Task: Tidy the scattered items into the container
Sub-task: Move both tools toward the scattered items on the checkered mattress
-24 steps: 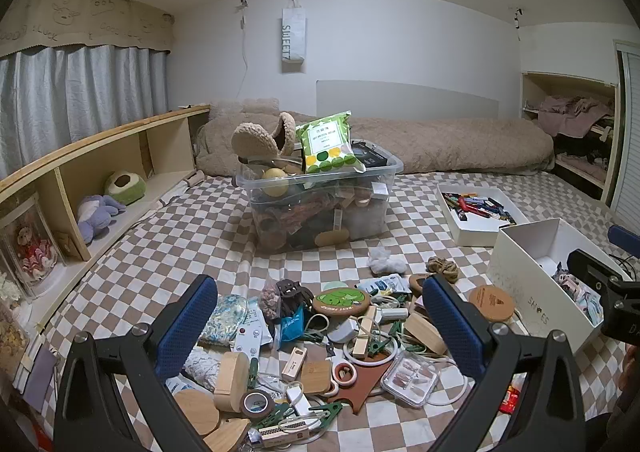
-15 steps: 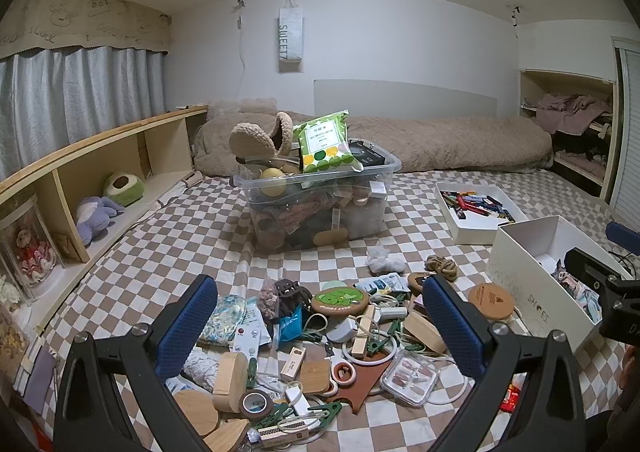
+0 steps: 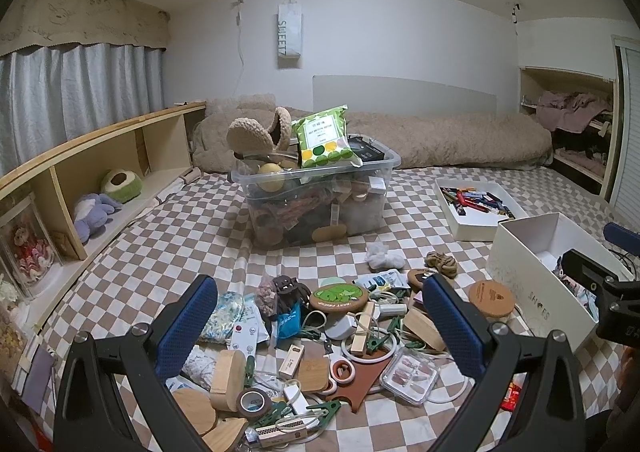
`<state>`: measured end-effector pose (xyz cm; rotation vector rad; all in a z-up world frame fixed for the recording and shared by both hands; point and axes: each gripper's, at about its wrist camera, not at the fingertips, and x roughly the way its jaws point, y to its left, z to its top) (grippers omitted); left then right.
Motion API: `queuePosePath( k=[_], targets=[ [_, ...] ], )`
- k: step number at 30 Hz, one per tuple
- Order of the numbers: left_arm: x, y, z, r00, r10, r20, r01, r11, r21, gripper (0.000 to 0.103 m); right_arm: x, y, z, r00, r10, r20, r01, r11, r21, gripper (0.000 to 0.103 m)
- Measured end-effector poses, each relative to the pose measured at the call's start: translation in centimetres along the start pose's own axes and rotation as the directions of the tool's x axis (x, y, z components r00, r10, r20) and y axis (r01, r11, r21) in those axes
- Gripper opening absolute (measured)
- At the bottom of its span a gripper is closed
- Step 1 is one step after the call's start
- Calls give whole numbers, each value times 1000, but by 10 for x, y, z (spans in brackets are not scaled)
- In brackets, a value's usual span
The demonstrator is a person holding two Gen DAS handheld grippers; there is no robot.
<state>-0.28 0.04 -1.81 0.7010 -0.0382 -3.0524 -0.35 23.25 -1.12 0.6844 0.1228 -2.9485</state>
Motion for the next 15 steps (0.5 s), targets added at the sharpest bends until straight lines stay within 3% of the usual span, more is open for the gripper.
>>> queuePosePath(
  k=[15],
  targets=[
    [30, 15, -6, 996, 13, -89, -18, 998, -56, 103, 28, -11, -11, 997, 31, -65, -27, 998, 57, 103]
  ],
)
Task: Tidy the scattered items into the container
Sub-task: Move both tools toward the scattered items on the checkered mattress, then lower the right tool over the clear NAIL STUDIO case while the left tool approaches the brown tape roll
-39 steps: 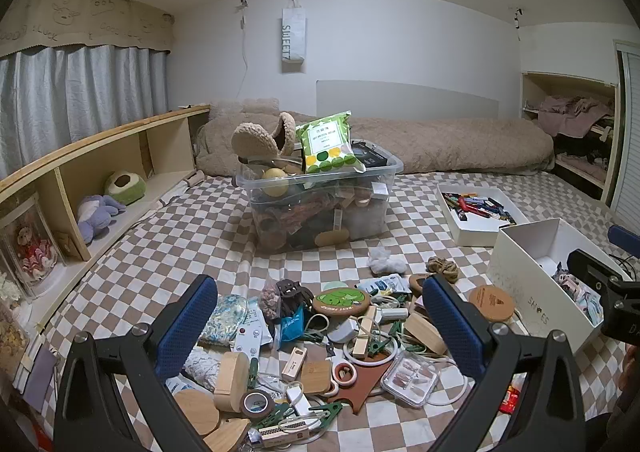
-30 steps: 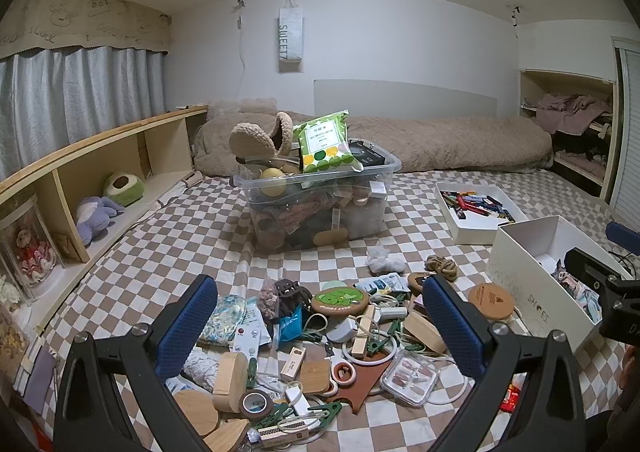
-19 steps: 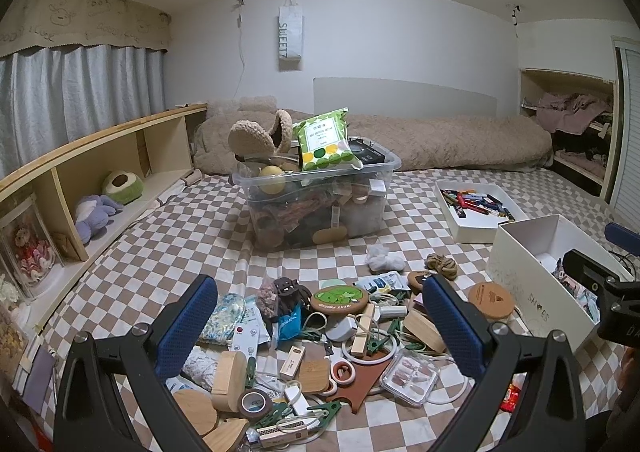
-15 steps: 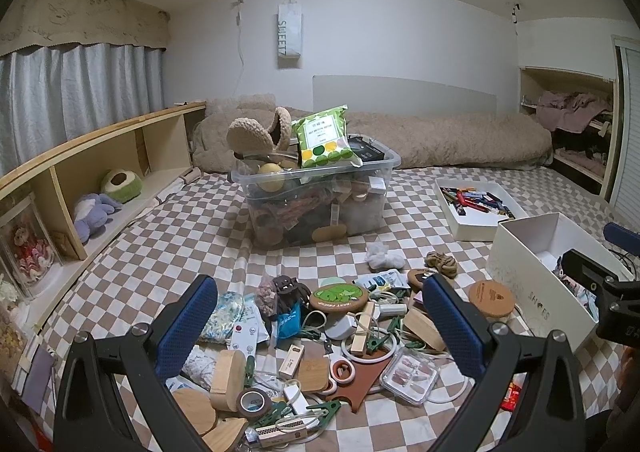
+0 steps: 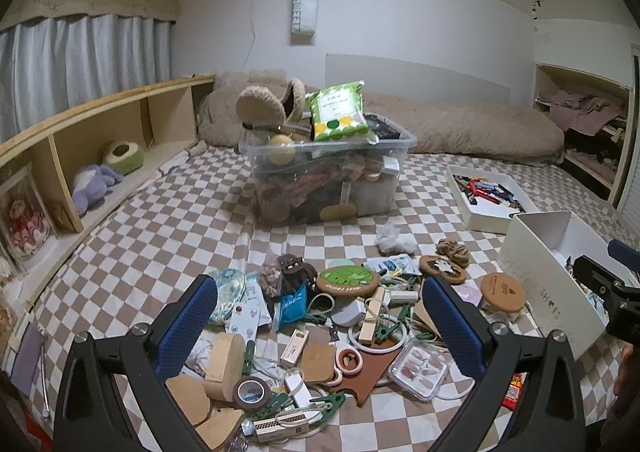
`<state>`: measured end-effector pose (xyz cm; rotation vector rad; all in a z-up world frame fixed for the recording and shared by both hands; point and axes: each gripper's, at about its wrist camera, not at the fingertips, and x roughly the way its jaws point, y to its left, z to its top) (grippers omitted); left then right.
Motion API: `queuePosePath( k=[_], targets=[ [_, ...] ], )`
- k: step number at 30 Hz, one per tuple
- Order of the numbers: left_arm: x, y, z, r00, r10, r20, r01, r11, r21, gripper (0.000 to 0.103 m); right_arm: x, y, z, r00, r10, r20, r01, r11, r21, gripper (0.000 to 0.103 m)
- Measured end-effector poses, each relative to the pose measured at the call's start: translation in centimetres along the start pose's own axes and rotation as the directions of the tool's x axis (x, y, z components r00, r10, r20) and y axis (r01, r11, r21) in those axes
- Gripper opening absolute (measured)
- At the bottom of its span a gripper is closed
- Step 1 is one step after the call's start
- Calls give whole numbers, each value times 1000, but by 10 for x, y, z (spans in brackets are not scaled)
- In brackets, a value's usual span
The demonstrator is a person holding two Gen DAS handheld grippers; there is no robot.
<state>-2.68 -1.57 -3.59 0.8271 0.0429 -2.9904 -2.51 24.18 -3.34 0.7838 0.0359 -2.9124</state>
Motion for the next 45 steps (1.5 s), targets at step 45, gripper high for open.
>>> queuePosePath(
  k=[45],
  targets=[
    [76, 44, -39, 957, -118, -264, 86, 988, -131, 103, 137, 61, -85, 834, 186, -519, -295, 946, -135, 103]
  ],
)
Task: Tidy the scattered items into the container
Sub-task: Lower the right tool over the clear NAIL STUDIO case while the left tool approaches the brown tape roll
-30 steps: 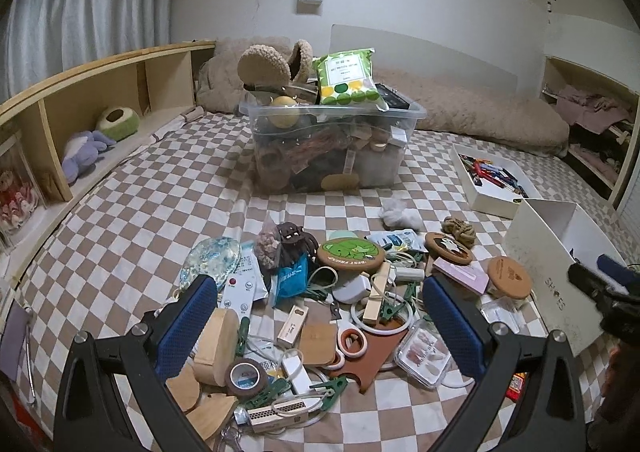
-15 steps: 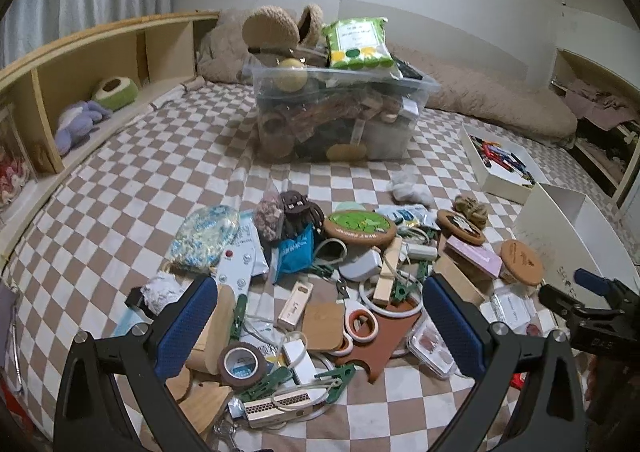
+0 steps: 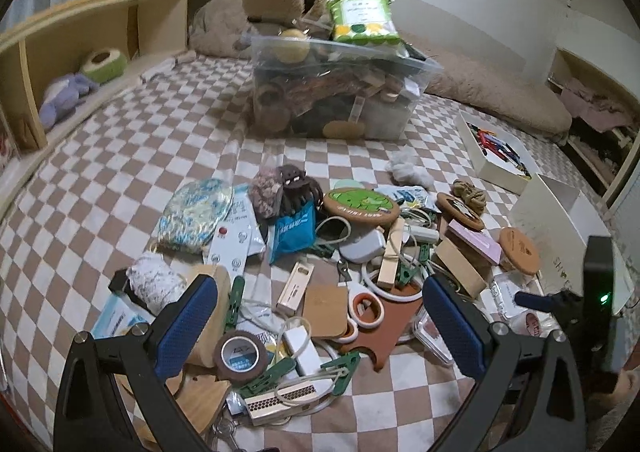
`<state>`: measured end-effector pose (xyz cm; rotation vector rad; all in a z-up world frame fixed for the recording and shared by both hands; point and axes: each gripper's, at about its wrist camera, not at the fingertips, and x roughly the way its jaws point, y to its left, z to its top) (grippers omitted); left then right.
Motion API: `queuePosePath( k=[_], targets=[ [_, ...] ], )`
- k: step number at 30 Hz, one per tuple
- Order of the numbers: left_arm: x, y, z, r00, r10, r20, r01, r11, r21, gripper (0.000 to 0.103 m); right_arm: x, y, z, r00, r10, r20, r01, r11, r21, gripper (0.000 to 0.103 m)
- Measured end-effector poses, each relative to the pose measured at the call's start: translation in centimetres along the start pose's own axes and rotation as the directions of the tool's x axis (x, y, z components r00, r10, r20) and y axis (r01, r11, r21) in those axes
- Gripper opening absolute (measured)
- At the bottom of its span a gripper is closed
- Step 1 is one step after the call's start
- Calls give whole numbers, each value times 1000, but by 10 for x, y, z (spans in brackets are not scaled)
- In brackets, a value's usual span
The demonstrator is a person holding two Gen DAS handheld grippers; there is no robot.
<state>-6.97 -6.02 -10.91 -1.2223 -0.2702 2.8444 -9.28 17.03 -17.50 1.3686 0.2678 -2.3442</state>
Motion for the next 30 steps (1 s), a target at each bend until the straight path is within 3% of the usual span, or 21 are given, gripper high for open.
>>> queuePosePath(
  k=[5, 11, 20, 26, 30],
  targets=[
    [5, 20, -3, 998, -35, -47, 31, 997, -75, 103, 20, 6, 3, 997, 57, -51, -58, 998, -29, 103],
    [10, 38, -9, 994, -61, -90, 48, 989, -143, 103, 44, 12, 2, 993, 43, -106, -52, 995, -81, 103],
    [23, 45, -14, 985, -77, -152, 51, 984, -168, 103, 48, 14, 1, 994, 83, -67, -93, 983, -156, 103],
    [39, 48, -19, 975, -74, -211, 38, 984, -172, 103, 47, 19, -9, 997, 72, 13, -67, 970, -234, 103],
    [36, 48, -22, 974, -78, -214, 38, 982, -185, 103, 48, 17, -5, 997, 76, -1, -74, 972, -222, 103]
  ],
)
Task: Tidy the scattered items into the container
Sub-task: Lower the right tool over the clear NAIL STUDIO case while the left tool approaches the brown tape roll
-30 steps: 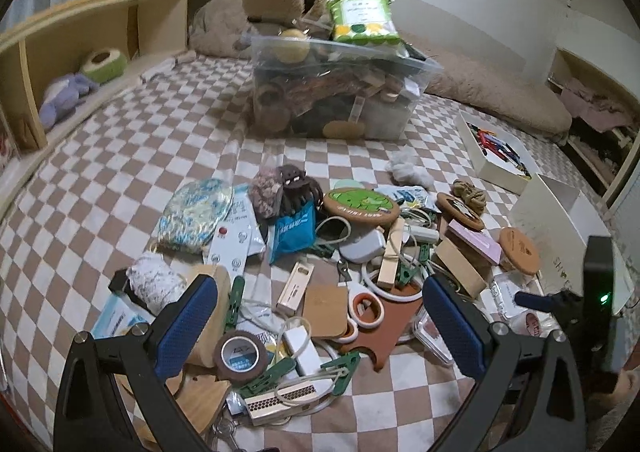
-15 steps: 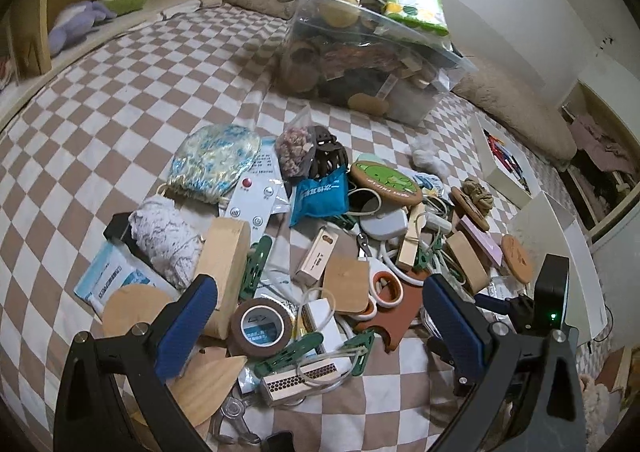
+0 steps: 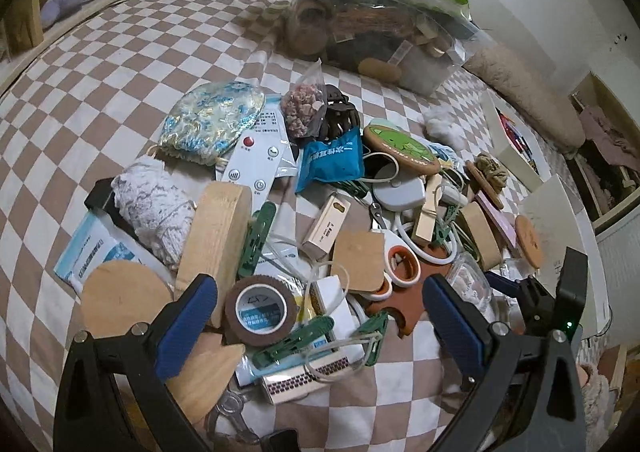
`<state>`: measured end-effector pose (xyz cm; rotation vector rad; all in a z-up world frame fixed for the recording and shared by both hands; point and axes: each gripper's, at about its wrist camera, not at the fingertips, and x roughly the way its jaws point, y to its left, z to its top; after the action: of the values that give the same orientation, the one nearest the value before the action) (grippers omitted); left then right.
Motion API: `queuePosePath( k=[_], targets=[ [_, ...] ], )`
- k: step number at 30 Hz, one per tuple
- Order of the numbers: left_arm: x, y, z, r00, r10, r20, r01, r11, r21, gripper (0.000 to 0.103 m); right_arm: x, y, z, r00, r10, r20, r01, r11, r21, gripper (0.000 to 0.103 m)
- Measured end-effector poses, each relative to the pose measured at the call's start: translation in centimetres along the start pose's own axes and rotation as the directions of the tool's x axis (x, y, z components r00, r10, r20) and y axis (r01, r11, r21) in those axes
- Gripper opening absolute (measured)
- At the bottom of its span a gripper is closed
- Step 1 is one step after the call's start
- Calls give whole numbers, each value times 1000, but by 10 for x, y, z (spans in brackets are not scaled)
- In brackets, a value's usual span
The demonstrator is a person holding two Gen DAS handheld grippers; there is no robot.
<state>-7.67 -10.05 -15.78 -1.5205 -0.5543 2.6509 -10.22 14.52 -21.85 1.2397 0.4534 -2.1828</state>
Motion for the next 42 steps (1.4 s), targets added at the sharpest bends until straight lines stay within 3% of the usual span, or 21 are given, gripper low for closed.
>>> queuePosePath(
  k=[7, 13, 18, 22, 25, 31, 38, 42],
  targets=[
    [-3, 0, -7, 999, -36, -32, 35, 999, -38, 103, 2, 1, 1, 1000, -12, -21, 12, 1000, 17, 103],
    [14, -4, -15, 994, 71, -84, -71, 997, -2, 103, 2, 1, 2, 999, -16, -29, 16, 1000, 21, 103],
    [27, 3, -13, 990, 99, -103, -103, 994, -38, 103, 1, -3, 4, 1000, 4, -23, -2, 999, 50, 103],
    [37, 13, -11, 990, 87, -113, -99, 989, -107, 103, 1, -4, 4, 1000, 9, -25, -7, 998, 67, 103],
    [40, 20, -8, 993, 35, -111, -53, 985, -165, 103, 1, -5, 5, 999, 10, -32, -7, 996, 87, 103],
    [36, 21, -10, 995, 22, -95, -37, 987, -160, 101, -3, -11, 5, 998, 46, -37, -39, 986, 164, 103],
    [33, 18, -13, 995, 51, -89, -62, 991, -121, 87, -4, -9, 8, 998, 55, -26, -49, 981, 187, 103],
    [33, 18, -15, 993, 75, -89, -84, 991, -102, 72, -5, -6, 8, 999, 43, -15, -40, 986, 164, 103]
  ],
)
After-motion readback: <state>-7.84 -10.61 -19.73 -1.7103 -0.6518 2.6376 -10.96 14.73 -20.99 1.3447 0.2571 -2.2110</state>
